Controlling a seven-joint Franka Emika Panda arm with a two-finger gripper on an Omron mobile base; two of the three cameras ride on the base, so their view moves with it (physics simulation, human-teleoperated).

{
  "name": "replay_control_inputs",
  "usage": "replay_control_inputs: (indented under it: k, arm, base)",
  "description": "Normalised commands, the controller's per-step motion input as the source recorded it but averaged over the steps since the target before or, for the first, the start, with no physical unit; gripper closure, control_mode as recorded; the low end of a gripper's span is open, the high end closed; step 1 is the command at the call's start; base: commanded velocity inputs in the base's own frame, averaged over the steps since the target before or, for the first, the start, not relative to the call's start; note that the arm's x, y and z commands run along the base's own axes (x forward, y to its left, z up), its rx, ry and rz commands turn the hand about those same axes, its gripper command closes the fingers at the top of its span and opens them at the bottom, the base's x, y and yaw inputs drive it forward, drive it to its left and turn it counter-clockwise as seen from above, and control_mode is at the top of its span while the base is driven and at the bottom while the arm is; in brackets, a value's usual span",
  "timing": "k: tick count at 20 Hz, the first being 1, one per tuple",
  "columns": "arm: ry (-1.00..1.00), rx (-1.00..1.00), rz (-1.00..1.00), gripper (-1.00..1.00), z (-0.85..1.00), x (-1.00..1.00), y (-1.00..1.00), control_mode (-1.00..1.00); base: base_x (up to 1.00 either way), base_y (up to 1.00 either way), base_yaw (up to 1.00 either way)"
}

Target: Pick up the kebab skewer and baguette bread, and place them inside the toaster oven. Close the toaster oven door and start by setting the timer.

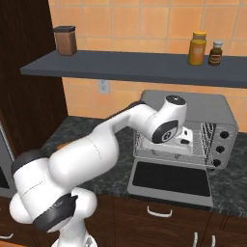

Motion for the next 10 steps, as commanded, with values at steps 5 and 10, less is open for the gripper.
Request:
replay_control_inputs:
  k: [5,10]
  arm:
    - [0.02,0.00,-0.03,-1.00,0.12,-0.16,1.00,-1.00]
    - [0.06,0.00,-0.05,-1.00,0.00,0.10,1.00,-1.00]
  base:
    - [0.00,0.00,0.00]
    - [0.00,0.00,0.00]
